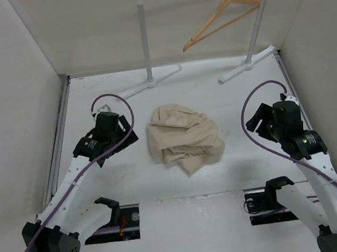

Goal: Place the trousers on the hanger
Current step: Flatten out the trousers at the center of the board.

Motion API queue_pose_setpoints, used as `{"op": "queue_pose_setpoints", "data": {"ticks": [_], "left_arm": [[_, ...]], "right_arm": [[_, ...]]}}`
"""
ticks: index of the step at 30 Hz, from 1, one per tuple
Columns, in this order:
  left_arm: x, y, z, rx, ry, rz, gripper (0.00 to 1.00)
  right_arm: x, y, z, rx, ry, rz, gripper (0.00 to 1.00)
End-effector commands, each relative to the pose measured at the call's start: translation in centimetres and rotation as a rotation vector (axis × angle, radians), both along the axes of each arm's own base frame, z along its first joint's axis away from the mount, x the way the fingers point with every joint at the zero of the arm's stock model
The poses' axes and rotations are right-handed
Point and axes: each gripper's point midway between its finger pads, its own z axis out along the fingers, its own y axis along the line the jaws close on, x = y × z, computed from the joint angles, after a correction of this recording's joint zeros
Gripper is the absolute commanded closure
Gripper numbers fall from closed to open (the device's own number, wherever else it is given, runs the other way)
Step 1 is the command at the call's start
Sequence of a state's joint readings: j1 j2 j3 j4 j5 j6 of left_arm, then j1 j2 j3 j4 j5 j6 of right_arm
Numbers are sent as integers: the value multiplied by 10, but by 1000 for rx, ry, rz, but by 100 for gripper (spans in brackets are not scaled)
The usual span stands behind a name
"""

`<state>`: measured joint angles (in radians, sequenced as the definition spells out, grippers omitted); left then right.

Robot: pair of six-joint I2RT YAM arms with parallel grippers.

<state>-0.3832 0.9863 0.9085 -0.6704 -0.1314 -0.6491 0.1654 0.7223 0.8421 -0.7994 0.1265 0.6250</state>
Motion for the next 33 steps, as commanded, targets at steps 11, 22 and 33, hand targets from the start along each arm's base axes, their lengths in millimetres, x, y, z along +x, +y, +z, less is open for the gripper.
{"op": "queue_pose_setpoints", "data": {"ticks": [11, 22, 33], "left_arm": [[27, -24, -31, -143, -10, 22, 68], [68, -94, -80, -290, 76, -82, 32], [128, -66, 62, -356, -240, 50, 98]], "right_arm": [[38, 70, 18, 150, -65, 237, 94], [105, 140, -47, 194, 17, 361, 31], [129, 153, 96, 118, -263, 363, 99]]}}
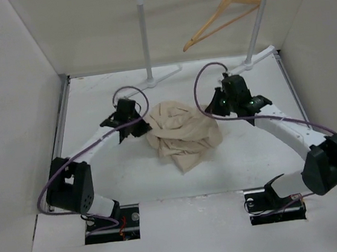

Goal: Place the trousers on the hanger
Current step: Flatten out the trousers at the center of the board.

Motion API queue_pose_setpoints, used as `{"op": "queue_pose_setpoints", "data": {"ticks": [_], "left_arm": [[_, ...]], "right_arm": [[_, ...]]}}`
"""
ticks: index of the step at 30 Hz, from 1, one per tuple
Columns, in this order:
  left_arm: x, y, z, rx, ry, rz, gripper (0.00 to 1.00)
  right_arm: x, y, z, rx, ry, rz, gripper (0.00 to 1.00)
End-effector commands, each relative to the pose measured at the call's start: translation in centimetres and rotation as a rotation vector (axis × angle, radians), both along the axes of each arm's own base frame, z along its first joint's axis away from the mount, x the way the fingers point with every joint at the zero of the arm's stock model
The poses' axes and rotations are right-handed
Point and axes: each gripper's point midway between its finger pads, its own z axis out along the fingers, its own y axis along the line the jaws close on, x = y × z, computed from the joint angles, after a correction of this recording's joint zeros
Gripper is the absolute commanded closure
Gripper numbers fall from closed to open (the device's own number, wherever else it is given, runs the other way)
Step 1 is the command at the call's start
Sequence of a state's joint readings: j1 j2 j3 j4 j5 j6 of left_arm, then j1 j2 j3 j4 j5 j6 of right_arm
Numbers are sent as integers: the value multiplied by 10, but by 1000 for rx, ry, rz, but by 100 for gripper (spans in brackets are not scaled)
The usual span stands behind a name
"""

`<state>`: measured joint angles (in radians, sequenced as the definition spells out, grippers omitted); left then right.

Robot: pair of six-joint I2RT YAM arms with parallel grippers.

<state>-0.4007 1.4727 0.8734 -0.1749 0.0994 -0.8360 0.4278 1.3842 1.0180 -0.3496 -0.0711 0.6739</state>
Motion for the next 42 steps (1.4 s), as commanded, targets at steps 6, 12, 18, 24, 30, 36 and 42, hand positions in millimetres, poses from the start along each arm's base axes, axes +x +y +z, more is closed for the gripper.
{"op": "queue_pose_setpoints", "data": {"ticks": [6, 12, 18, 24, 30, 36, 42], "left_arm": [[37, 91, 401, -8, -820, 261, 97], [-14, 102, 445, 59, -908, 272, 93], [-51, 120, 291, 200, -595, 340, 91], [-103, 103, 117, 274, -295, 244, 51], [-77, 111, 93, 318, -218, 290, 48], [-21, 107, 72, 328, -187, 305, 43], [28, 126, 53, 342, -156, 351, 41]], "right_arm": [[-15, -27, 318, 120, -633, -78, 97], [-64, -43, 343, 140, -643, -64, 94], [-65, -72, 182, -13, -378, -144, 94], [-83, -174, 23, -132, -64, -560, 55], [-83, -190, 23, -117, -90, -595, 34], [-114, -85, -23, -118, 110, -152, 91], [-105, 4, -26, -246, 67, 85, 34]]}}
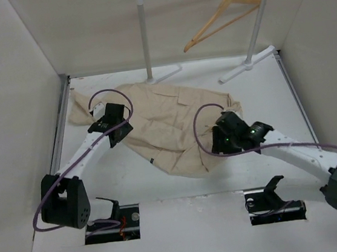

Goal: Place the trousers on the hanger
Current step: Flatten out the trousers at the center of the board.

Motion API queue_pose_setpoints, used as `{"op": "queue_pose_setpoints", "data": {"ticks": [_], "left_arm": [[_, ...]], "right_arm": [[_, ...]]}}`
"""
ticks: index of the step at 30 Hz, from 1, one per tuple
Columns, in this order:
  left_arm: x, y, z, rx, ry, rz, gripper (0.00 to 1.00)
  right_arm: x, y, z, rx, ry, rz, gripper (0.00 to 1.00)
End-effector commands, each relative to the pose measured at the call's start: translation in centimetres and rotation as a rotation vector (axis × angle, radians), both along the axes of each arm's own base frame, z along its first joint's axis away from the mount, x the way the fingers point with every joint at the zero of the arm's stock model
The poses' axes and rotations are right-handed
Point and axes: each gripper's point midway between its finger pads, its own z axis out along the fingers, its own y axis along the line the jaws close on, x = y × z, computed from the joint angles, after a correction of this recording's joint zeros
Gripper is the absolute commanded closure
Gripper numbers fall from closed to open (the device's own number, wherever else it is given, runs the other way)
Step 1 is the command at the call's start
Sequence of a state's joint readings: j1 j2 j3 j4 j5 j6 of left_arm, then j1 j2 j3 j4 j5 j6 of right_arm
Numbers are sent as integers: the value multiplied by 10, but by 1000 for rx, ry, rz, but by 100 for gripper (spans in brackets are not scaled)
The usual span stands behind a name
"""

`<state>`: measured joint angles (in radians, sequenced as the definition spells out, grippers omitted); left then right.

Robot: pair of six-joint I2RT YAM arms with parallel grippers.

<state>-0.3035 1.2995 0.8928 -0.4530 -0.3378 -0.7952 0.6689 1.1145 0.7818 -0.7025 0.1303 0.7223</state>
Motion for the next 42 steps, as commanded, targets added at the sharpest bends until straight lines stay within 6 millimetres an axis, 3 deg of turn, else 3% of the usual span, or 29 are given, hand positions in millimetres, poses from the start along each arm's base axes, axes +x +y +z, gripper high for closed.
{"op": "queue_pose_setpoints", "data": {"ticks": [1, 4, 7, 11, 13, 16, 19, 22, 24, 27, 29, 31, 33, 36, 39, 42], "left_arm": [[42, 8, 26, -31, -121, 24, 41], [55, 11, 19, -64, -123, 34, 39], [67, 9, 10, -88, -107, 30, 38], [78, 12, -6, -94, -72, 43, 38], [83, 15, -13, -95, -59, 55, 39], [90, 17, -16, -98, -53, 68, 42], [95, 18, -14, -104, -62, 79, 54], [95, 17, -8, -118, -83, 94, 73], [93, 19, -4, -123, -88, 105, 84], [87, 25, 3, -139, -99, 136, 89], [77, 33, 12, -136, -109, 162, 89], [63, 48, 20, -125, -114, 199, 79], [43, 72, 26, -100, -120, 266, 66], [18, 103, 21, -83, -109, 354, 59], [11, 111, 7, -97, -79, 379, 53], [29, 119, 6, -109, -122, 399, 50]], "right_arm": [[38, 46, 32, 14, -139, 41, 34], [59, 67, 21, -32, -137, 70, 34], [77, 72, 4, -107, -126, 63, 34], [86, 72, -23, -188, -81, 68, 38], [91, 64, -31, -232, -82, 39, 47], [96, 50, -22, -248, -115, -36, 84], [91, 31, 11, -219, -182, -113, 91], [65, -4, 47, -146, -234, -217, 91], [39, -34, 51, -91, -226, -310, 93], [-6, -76, 34, 27, -139, -499, 97], [-30, -95, 26, 145, -98, -636, 100], [-45, -112, 27, 236, -102, -756, 100], [-52, -128, 33, 276, -136, -851, 100], [-54, -153, 47, 254, -206, -947, 100], [-49, -172, 52, 194, -250, -978, 100], [-35, -178, 52, 170, -267, -944, 100]]}}
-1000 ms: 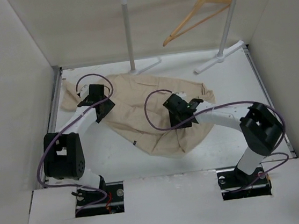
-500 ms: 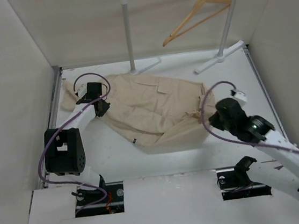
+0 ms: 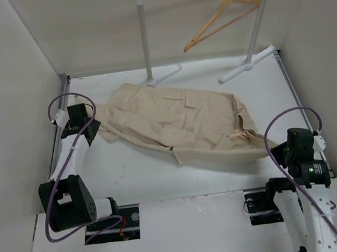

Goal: Place the trousers on the hanger
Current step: Flatten out the trousers at the center of the board.

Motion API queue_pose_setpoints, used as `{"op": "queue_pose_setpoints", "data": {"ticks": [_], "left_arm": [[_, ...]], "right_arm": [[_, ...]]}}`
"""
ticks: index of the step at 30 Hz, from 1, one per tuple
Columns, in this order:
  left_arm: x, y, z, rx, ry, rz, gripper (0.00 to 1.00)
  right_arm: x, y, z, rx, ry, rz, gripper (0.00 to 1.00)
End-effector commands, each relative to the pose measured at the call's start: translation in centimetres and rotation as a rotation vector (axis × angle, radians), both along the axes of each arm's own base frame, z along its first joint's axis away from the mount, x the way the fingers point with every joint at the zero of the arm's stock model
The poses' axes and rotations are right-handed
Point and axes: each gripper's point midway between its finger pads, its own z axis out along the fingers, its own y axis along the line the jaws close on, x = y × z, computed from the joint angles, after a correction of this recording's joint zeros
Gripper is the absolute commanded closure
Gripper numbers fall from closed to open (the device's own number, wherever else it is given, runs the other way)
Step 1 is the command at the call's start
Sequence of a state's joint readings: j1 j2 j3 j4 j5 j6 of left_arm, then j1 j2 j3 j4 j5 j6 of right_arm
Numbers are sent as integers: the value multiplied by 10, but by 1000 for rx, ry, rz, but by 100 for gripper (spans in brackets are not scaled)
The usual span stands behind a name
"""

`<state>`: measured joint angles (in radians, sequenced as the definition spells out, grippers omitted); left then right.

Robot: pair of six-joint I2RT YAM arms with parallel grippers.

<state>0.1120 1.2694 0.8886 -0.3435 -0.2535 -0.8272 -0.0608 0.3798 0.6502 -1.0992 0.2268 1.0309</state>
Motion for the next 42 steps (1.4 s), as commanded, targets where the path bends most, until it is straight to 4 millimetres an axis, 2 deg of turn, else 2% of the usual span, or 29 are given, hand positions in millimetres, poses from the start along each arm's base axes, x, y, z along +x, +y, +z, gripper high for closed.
{"op": "queue_pose_setpoints", "data": {"ticks": [1, 6, 8, 12, 15, 18, 21, 22, 25, 27, 28, 29, 31, 34, 36, 37, 39, 42], "left_arm": [[15, 5, -12, -26, -16, 12, 50], [63, 23, 3, -149, -158, 60, 49], [90, 27, 6, -168, -190, 42, 47], [130, 31, -17, -181, -104, -25, 47], [144, 37, -35, -148, -28, -50, 48], [158, 39, -41, -99, 2, -72, 49], [168, 44, -46, -84, 38, -63, 55], [171, 45, -47, -81, 49, -65, 61], [182, 47, -32, -73, 33, -60, 88], [184, 48, -5, -62, -14, -56, 94], [181, 49, 20, -46, -56, -50, 96], [178, 50, 36, -36, -82, -46, 96], [155, 60, 78, -18, -136, -6, 98], [95, 73, 123, 0, -174, 71, 98], [43, 80, 136, 4, -177, 136, 98], [16, 80, 136, -1, -168, 166, 98], [-40, 82, 122, -15, -117, 248, 98], [-113, 78, 77, -15, 67, 352, 98]], "right_arm": [[19, -1, 14, -37, -42, 85, 100], [37, 7, 17, -27, -66, 141, 99], [40, 11, 14, -33, -52, 177, 99], [45, 23, 9, -28, -60, 230, 98], [47, 29, 5, -27, -48, 260, 98], [49, 31, 5, -29, -46, 270, 97], [51, 31, 6, -30, -47, 273, 97], [52, 31, 7, -32, -47, 275, 97], [54, 31, 12, -35, -55, 277, 97], [56, 31, 16, -40, -64, 282, 97], [58, 31, 19, -45, -66, 281, 98], [59, 29, 21, -53, -66, 279, 99], [61, 23, 27, -71, -74, 265, 100], [60, 16, 37, -85, -92, 245, 100], [54, 17, 37, -79, -80, 245, 100], [52, 18, 35, -71, -75, 245, 100], [45, 27, 26, -35, -52, 266, 100], [41, 33, 16, -49, 0, 310, 100]]}}
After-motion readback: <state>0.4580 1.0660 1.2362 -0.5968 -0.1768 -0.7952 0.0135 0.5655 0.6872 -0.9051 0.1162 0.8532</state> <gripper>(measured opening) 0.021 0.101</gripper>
